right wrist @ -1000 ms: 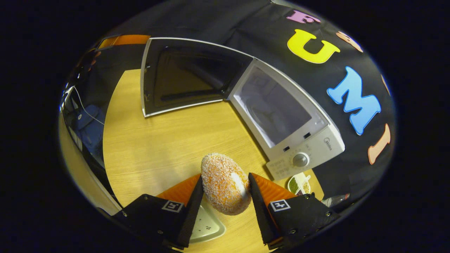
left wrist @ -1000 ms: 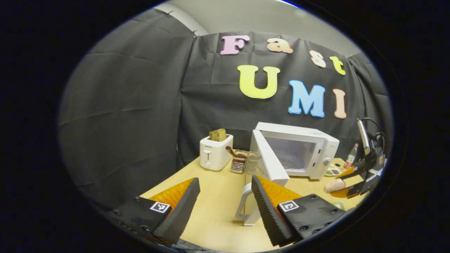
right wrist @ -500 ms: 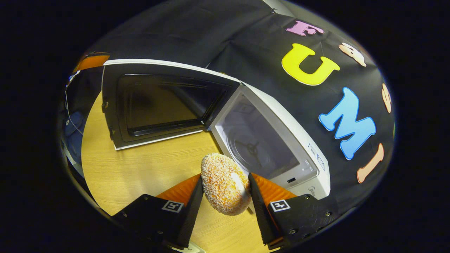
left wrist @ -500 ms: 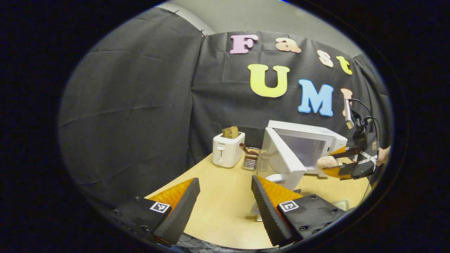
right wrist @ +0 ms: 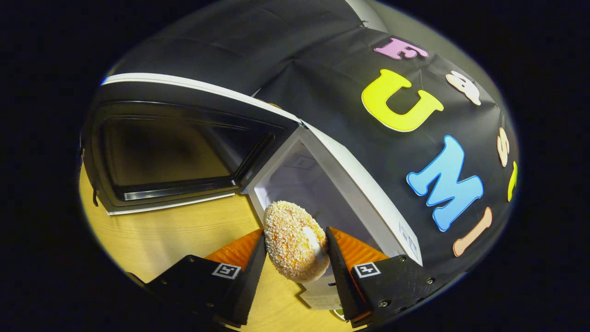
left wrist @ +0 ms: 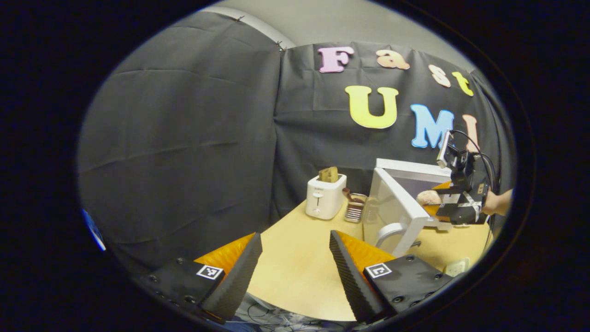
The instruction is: Open the microwave oven with the left hand, put the food in, and close the microwave oven.
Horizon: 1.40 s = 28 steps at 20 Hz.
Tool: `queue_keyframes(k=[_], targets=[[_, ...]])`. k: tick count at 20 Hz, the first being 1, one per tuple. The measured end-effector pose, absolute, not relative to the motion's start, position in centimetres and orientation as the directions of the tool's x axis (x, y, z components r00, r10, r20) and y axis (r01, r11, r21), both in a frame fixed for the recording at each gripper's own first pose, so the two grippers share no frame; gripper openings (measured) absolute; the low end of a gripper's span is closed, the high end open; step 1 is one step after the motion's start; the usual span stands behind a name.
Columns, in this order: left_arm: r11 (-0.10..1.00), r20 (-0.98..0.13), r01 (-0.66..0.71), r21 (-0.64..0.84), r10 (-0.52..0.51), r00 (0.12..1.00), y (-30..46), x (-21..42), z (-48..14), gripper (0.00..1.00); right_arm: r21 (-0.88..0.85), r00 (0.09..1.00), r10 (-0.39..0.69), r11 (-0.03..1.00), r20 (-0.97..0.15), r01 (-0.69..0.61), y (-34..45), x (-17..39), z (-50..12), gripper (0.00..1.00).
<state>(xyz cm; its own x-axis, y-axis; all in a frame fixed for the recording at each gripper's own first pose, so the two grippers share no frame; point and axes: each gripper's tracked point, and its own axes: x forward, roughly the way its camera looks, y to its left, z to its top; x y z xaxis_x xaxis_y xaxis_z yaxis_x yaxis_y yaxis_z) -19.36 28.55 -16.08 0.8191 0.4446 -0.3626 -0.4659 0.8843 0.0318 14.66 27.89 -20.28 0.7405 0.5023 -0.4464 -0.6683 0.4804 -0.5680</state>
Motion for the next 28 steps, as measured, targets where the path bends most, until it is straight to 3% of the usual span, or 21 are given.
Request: queue_keyframes(k=[21, 28], targets=[[0.775, -0.404, -0.622, 0.115, 0.608, 0.683, 31.9, -24.8, -17.0, 0.94, -0.713, 0.834, 0.377, 0.442, -0.404, -0.545, 31.9, 25.8, -27.6, 0.75], [0.789, -0.399, -0.602, 0.122, 0.594, 0.699, 31.4, -23.6, -16.8, 0.95, -0.746, 0.846, 0.383, 0.420, -0.371, -0.517, 31.2, 24.8, -27.0, 0.87]])
